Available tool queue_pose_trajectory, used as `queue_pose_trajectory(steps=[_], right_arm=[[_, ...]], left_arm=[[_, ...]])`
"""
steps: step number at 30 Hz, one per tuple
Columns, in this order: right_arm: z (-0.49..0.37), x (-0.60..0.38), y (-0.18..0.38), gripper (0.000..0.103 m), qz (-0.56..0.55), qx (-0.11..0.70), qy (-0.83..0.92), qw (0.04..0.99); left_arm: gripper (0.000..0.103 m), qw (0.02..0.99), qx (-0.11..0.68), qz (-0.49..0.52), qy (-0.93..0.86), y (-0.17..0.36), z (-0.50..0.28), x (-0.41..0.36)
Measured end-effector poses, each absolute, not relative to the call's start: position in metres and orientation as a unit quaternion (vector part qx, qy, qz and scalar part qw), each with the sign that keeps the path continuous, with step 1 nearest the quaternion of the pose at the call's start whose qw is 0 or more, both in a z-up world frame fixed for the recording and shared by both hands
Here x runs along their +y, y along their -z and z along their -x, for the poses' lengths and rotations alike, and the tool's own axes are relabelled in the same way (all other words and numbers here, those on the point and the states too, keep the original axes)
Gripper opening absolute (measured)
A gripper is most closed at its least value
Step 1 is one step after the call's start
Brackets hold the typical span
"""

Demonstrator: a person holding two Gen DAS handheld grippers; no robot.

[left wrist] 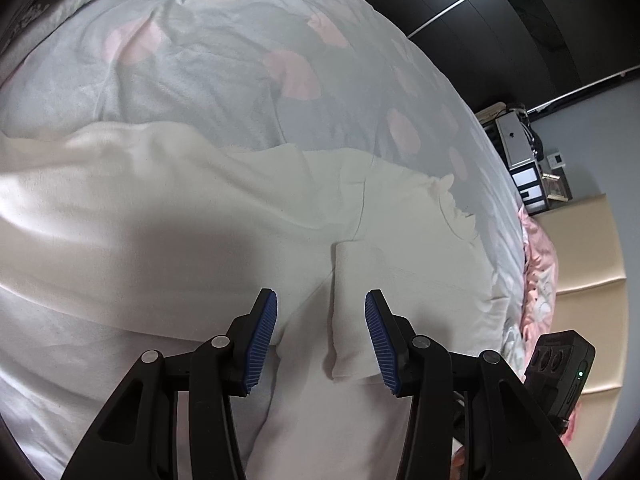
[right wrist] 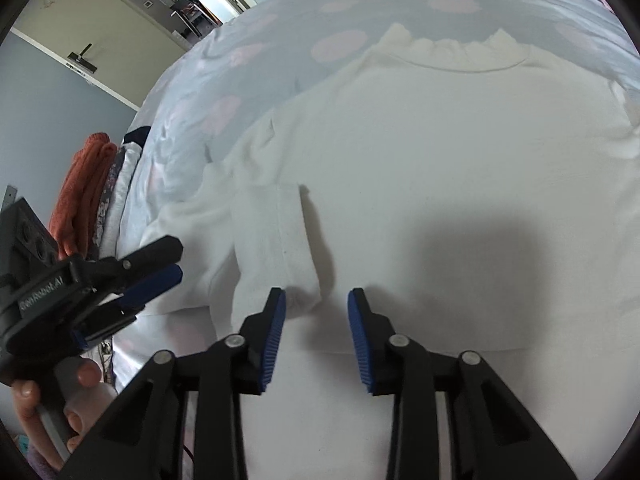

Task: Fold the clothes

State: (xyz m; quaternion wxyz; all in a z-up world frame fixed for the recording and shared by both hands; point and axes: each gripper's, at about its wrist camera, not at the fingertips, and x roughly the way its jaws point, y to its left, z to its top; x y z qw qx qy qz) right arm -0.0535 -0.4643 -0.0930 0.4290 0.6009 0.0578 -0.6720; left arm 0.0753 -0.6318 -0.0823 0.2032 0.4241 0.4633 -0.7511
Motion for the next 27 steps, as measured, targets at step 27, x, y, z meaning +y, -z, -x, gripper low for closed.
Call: queue_pose_trajectory(steps=[27], right_arm=[[0.184,-0.371,0.007,0.027,-0.549,0.118,0.76,0.328]], left_arm=[[0.061,0.206,0.364,-0.455,0.786,0.076,-0.041,-0.607]])
